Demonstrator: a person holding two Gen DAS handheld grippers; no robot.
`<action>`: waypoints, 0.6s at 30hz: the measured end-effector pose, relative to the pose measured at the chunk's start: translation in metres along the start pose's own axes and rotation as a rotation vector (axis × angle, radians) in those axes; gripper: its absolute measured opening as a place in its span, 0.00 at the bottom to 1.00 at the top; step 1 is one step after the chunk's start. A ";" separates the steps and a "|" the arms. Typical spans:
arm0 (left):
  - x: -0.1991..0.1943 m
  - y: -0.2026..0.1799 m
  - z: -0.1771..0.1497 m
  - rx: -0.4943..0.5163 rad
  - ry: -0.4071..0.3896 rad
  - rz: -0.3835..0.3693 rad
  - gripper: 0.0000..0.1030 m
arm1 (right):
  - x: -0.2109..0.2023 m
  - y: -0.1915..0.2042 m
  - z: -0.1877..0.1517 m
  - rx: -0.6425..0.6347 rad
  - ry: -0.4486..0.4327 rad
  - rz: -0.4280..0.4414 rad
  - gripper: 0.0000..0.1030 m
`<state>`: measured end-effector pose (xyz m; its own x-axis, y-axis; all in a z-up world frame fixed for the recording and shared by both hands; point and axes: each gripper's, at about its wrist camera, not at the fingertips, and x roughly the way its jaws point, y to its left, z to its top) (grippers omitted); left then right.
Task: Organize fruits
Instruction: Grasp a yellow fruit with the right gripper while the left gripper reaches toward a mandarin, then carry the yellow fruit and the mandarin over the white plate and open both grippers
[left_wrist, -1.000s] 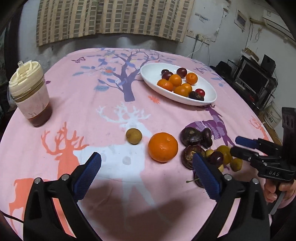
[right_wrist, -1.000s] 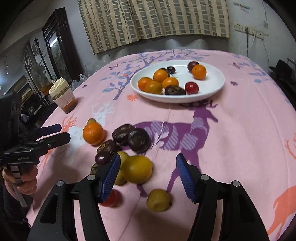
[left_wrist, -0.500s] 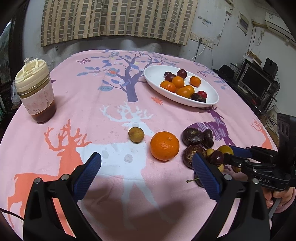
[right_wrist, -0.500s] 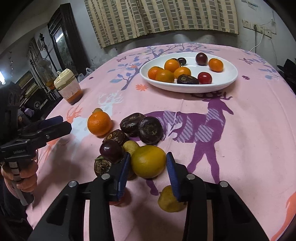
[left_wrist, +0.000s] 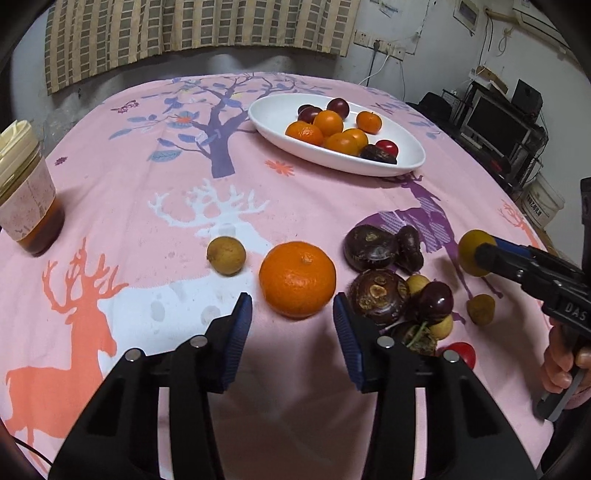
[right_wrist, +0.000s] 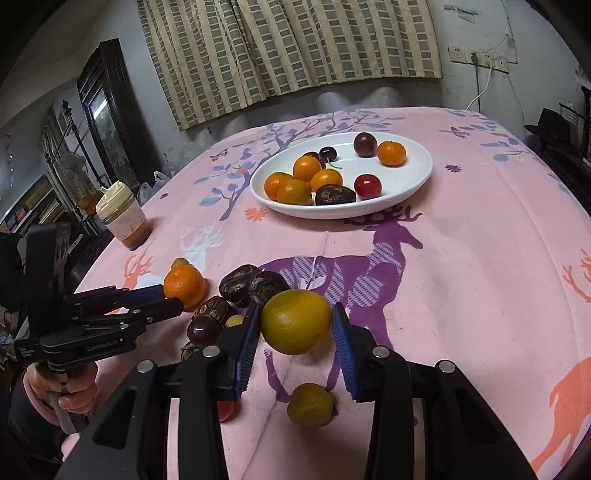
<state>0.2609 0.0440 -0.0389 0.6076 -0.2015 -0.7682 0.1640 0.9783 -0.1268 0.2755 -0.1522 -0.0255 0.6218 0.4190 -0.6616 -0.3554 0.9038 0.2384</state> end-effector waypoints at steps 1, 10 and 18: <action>0.001 -0.001 0.001 0.008 -0.001 0.003 0.44 | -0.001 0.000 0.000 0.000 -0.003 0.001 0.39; 0.024 -0.011 0.012 0.081 0.027 0.029 0.46 | -0.002 0.002 0.001 -0.003 -0.007 0.006 0.39; 0.007 -0.008 0.005 0.054 0.043 0.021 0.43 | 0.000 0.000 -0.001 0.000 -0.005 -0.009 0.39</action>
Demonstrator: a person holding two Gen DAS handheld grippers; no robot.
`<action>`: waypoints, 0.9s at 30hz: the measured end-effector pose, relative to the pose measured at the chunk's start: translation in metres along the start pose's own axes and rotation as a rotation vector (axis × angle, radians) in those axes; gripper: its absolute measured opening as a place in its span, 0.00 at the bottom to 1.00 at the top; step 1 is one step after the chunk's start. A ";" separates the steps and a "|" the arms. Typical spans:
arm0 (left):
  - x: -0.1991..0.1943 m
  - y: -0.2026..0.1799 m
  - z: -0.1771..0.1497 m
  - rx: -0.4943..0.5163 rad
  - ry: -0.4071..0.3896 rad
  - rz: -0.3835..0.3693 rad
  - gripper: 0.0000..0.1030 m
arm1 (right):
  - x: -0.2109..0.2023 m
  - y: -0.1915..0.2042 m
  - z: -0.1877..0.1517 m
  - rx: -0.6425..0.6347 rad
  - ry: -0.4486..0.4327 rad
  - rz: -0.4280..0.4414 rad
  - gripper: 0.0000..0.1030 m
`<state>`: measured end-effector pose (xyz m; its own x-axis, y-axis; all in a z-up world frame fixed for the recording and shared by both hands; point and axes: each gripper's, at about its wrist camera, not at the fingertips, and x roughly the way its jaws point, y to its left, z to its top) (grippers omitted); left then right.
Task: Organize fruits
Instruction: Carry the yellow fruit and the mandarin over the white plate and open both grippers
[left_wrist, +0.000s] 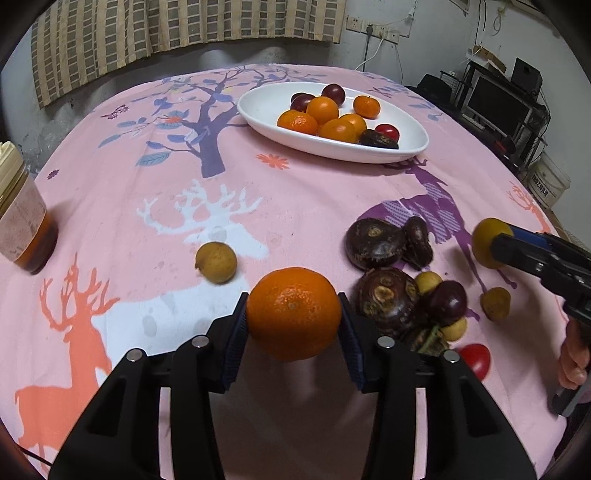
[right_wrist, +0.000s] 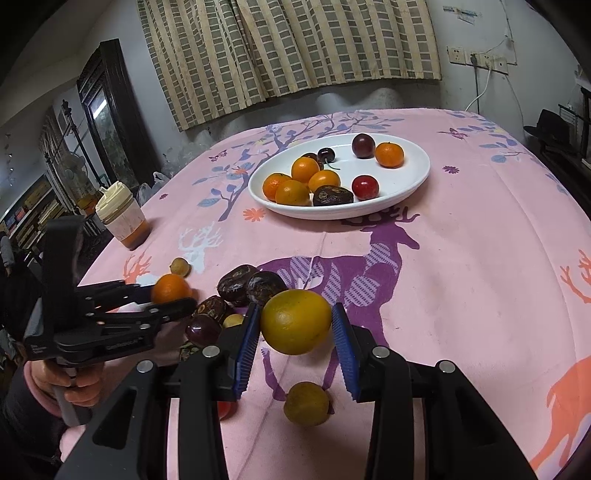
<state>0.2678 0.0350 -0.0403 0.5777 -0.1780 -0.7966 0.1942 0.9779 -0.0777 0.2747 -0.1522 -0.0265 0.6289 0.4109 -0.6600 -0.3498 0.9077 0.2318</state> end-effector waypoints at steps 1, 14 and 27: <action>-0.005 0.000 0.000 0.007 -0.004 -0.012 0.43 | -0.001 0.000 0.001 0.002 -0.005 0.000 0.39; 0.029 -0.023 0.169 0.049 -0.097 -0.089 0.43 | 0.044 -0.042 0.109 0.070 -0.137 -0.070 0.39; 0.036 -0.017 0.171 0.065 -0.119 0.004 0.94 | 0.063 -0.041 0.112 0.008 -0.075 -0.055 0.76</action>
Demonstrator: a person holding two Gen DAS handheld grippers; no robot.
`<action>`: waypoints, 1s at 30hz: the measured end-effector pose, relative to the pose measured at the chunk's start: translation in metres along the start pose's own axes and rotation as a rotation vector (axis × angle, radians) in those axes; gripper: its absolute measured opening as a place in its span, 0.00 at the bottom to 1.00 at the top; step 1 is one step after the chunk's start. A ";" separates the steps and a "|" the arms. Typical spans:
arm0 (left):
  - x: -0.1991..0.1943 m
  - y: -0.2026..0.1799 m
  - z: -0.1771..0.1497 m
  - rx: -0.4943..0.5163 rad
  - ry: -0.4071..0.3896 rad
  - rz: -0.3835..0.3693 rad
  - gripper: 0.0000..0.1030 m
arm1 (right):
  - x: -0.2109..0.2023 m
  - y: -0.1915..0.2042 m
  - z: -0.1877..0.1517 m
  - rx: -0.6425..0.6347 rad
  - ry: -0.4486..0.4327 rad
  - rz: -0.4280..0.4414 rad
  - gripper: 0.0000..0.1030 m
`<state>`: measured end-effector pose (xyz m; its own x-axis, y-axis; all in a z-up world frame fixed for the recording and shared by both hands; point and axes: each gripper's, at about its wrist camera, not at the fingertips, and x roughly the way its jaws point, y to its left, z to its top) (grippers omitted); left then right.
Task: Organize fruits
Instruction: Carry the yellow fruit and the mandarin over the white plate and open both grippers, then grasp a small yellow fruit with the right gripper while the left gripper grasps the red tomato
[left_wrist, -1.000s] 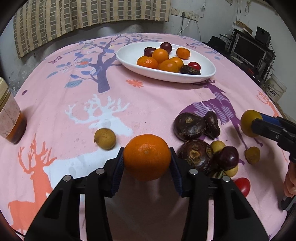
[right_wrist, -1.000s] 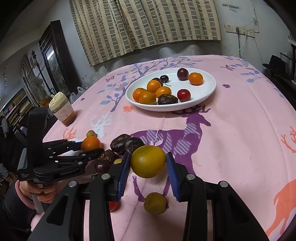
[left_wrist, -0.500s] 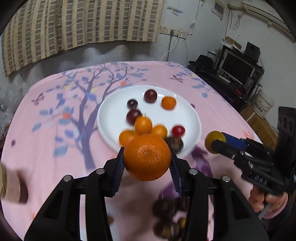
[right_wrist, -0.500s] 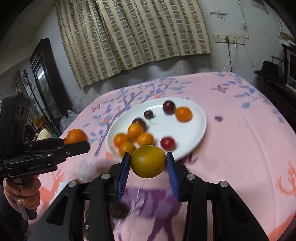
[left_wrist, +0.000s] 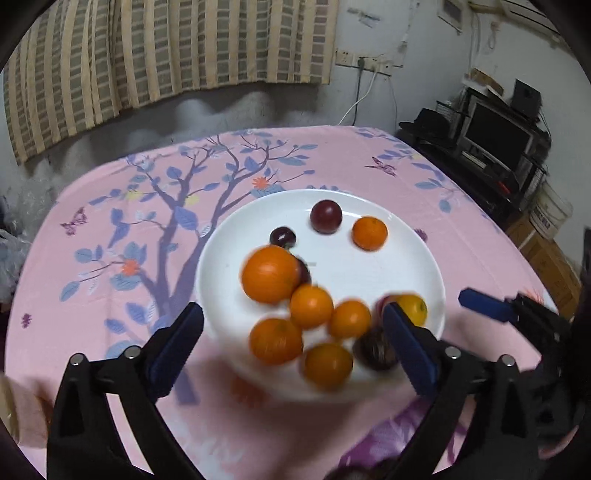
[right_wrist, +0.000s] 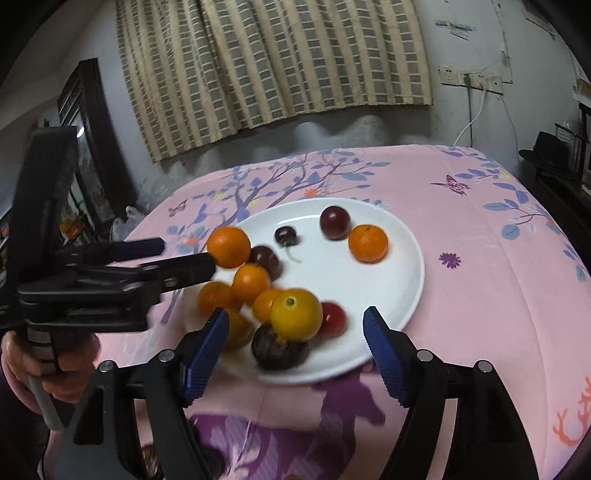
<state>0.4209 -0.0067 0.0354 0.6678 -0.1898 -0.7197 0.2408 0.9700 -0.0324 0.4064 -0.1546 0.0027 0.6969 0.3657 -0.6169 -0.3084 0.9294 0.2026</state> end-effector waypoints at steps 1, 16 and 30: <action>-0.012 0.000 -0.010 0.016 -0.007 0.007 0.94 | -0.004 0.002 -0.004 -0.004 0.009 0.006 0.79; -0.122 0.002 -0.179 -0.105 -0.015 -0.015 0.96 | -0.072 0.029 -0.113 -0.187 0.231 0.139 0.65; -0.135 -0.047 -0.229 -0.033 0.016 -0.028 0.95 | -0.076 0.049 -0.138 -0.343 0.274 0.066 0.46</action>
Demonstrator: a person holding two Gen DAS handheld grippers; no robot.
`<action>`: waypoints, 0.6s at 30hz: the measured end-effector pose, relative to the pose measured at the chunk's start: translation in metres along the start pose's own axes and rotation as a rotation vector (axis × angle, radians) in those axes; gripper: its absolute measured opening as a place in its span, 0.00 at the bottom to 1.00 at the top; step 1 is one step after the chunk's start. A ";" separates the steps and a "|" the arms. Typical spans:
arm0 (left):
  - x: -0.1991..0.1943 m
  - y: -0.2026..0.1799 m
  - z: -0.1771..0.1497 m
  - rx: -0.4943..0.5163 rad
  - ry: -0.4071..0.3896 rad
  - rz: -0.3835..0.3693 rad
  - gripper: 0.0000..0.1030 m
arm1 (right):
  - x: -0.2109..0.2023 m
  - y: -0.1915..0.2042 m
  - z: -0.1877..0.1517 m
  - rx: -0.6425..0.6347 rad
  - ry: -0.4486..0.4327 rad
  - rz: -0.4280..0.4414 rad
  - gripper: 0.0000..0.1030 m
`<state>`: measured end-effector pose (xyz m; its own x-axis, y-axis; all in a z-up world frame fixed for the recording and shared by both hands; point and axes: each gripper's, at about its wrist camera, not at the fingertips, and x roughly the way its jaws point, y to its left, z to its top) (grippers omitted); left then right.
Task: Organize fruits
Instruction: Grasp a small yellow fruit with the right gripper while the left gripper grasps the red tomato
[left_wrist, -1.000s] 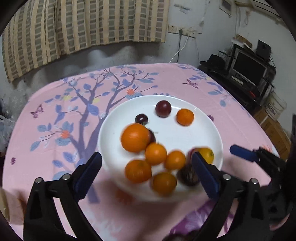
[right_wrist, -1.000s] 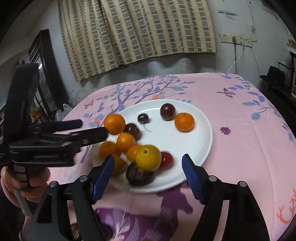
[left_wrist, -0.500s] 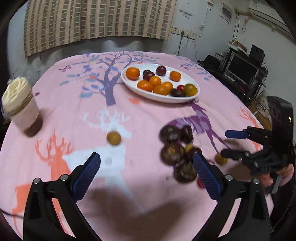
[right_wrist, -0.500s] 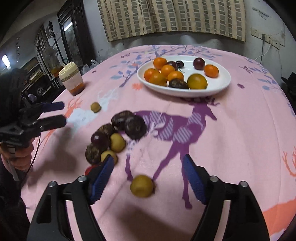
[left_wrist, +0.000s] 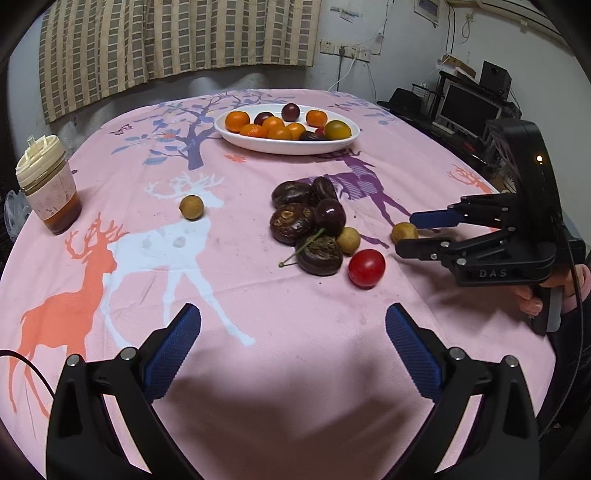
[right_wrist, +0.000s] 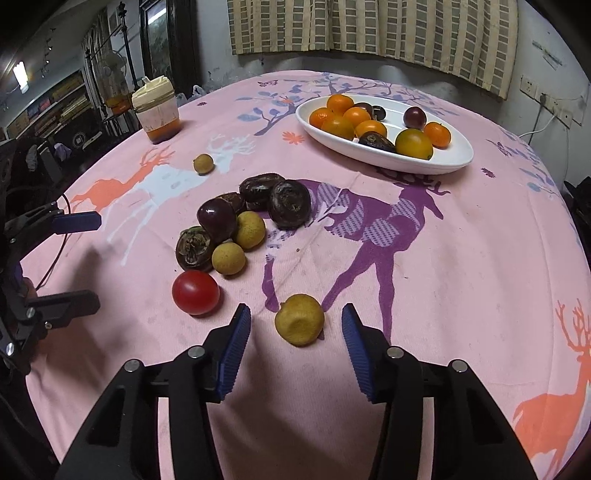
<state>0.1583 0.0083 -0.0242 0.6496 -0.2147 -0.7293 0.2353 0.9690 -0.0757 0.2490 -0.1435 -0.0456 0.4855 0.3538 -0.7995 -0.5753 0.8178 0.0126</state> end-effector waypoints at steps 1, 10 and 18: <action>0.001 -0.002 -0.001 -0.001 0.003 -0.005 0.95 | 0.001 0.000 0.000 0.000 0.003 0.000 0.39; 0.026 -0.033 0.011 0.037 0.080 -0.104 0.59 | -0.012 -0.022 0.004 0.117 -0.081 0.006 0.26; 0.045 -0.051 0.022 0.061 0.107 -0.086 0.44 | -0.013 -0.032 0.004 0.166 -0.066 -0.006 0.27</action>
<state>0.1915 -0.0539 -0.0385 0.5448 -0.2788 -0.7908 0.3321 0.9377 -0.1018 0.2643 -0.1727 -0.0332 0.5334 0.3734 -0.7590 -0.4583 0.8817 0.1117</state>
